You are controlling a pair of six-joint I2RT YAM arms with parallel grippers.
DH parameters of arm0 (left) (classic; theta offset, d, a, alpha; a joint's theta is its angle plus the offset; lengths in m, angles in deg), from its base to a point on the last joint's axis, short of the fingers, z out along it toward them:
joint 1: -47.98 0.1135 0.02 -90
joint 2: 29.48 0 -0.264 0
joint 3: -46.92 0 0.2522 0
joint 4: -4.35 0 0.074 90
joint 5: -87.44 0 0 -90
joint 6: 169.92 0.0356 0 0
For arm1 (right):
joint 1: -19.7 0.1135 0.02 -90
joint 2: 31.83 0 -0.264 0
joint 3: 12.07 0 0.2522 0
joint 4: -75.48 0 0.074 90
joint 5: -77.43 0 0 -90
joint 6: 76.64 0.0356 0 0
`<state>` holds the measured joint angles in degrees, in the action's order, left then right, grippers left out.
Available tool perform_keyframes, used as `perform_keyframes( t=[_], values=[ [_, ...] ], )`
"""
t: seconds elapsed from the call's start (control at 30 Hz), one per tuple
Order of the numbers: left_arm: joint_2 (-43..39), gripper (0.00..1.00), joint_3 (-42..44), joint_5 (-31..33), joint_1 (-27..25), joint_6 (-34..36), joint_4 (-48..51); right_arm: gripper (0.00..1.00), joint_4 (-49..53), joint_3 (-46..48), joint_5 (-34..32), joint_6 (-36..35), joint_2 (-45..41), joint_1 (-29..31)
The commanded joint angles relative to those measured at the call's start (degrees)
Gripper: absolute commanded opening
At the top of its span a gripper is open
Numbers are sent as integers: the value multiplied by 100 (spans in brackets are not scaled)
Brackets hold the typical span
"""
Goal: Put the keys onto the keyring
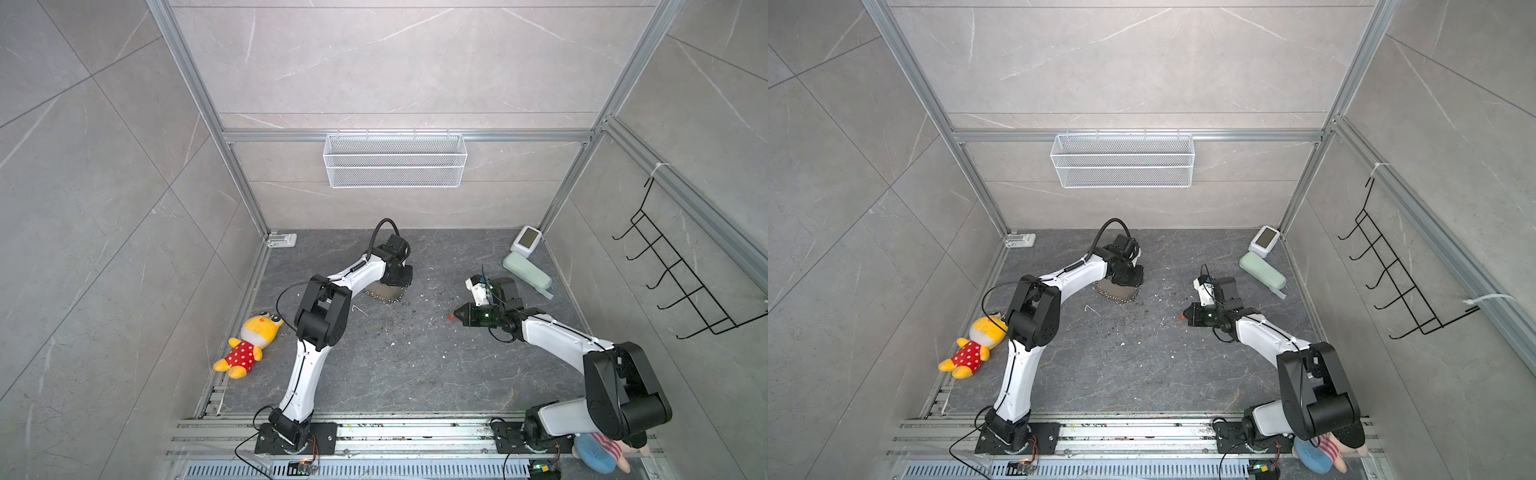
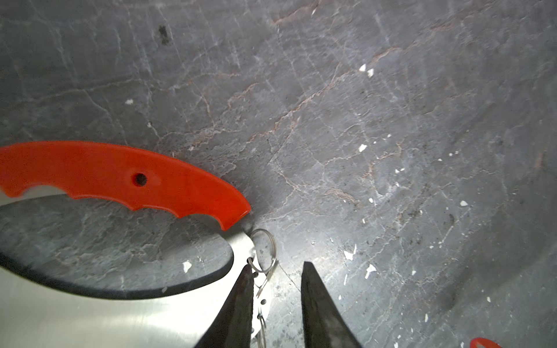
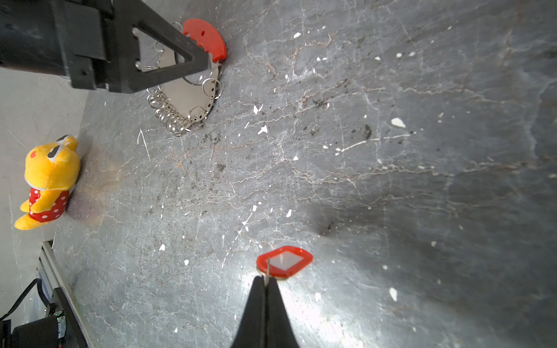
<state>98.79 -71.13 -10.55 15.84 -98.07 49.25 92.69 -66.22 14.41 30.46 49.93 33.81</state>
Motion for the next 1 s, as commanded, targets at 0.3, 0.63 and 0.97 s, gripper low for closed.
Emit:
perform_keyframes(
  t=[0.3,0.63,0.97],
  values=[
    [-1087,24,1336,-2324,672,2002,-1162,0,85,-58,132,21,-116,-27],
    [-695,18,1340,-2620,632,2262,-1349,0,84,-5,118,-3,-162,-29],
    [-434,28,1202,-1853,516,2412,-1285,0,62,4,167,-10,-167,-30]
  ],
)
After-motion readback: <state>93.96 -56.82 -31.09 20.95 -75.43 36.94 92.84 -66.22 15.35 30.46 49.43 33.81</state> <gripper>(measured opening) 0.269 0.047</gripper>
